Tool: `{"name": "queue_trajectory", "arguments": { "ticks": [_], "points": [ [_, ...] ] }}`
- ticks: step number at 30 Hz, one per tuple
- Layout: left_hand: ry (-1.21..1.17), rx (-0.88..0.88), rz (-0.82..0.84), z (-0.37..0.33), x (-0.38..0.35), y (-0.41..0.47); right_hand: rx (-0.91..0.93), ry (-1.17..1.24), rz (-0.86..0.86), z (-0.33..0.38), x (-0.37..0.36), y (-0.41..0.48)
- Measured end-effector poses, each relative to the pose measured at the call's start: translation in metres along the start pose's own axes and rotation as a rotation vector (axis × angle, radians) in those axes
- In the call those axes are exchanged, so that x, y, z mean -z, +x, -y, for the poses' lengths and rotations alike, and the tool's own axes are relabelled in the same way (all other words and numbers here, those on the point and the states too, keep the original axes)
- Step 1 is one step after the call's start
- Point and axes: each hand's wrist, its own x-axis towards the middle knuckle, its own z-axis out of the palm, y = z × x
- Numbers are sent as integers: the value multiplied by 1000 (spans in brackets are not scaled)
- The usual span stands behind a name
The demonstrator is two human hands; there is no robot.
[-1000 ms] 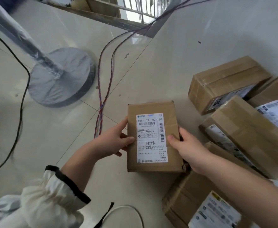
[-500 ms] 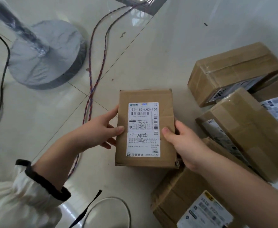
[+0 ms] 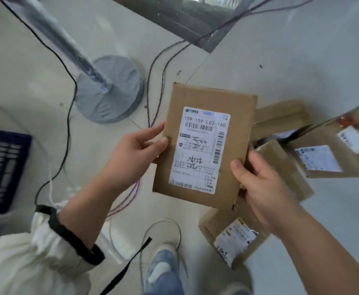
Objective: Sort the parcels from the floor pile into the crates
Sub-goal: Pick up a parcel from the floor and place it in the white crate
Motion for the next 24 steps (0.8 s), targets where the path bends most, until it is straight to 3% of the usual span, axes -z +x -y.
{"name": "queue_trajectory", "arguments": {
  "ticks": [7,13,18,24],
  "points": [
    [-121,-74,74,-228,5,-115,26,-71,-67,232,-2,-182],
    [-62,-114,166,-415,13,-217,66,-104,-187,404,-30,-358],
    [-5,-223,293,-502,29,-277,128,-97,-277,460,-62,-455],
    [106,-348,467,-543,39,-326,170,-98,-438,460,-98,-530]
  ]
}}
